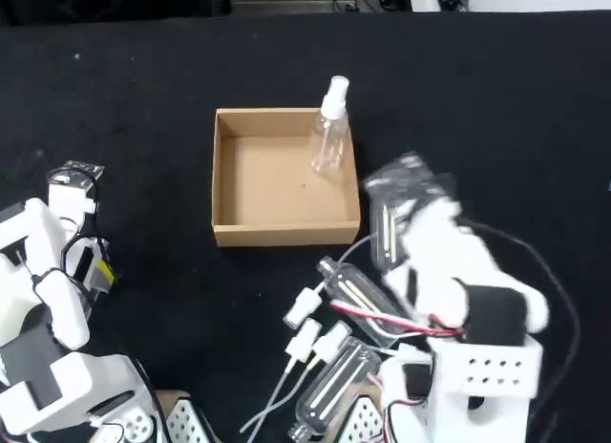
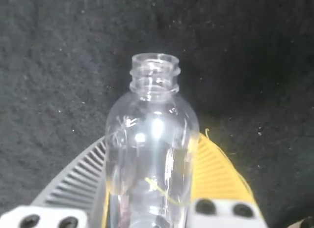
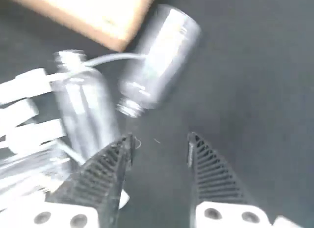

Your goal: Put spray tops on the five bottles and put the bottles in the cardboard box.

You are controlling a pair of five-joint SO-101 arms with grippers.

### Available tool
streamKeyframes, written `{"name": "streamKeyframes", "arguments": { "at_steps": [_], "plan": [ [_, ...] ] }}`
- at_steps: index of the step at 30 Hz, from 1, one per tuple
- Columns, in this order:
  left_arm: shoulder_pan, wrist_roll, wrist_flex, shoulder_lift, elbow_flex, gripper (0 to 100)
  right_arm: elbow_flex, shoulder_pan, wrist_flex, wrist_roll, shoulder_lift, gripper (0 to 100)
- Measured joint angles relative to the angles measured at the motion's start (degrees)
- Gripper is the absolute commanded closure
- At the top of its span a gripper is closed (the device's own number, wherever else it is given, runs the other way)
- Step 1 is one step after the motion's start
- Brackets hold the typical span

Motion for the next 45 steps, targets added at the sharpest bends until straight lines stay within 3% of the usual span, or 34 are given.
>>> {"name": "streamKeyframes", "arguments": {
  "at_steps": [10,14,20,25,35,45],
  "plan": [
    [-8.0,1.8,-0.4,0.0,0.0,97,-0.4,-34.5,0.8,1.1,12.4,84.6],
    [-11.3,1.8,-0.6,0.0,-0.1,97,-0.4,-42.1,-0.7,1.7,21.4,84.5],
    [-15.5,1.8,-0.7,0.0,-0.6,97,-0.4,-43.9,-2.3,14.8,35.3,84.5],
    [-18.4,-1.3,-0.7,0.0,-0.8,97,-0.4,-44.0,-2.8,22.2,37.3,84.5],
    [-25.4,-6.8,-0.6,0.0,-0.8,97,-0.4,-44.0,-9.5,24.0,37.7,84.6],
    [-25.4,-7.2,-0.7,0.0,-0.8,97,3.8,-40.2,-17.1,29.7,37.7,84.7]
  ]
}}
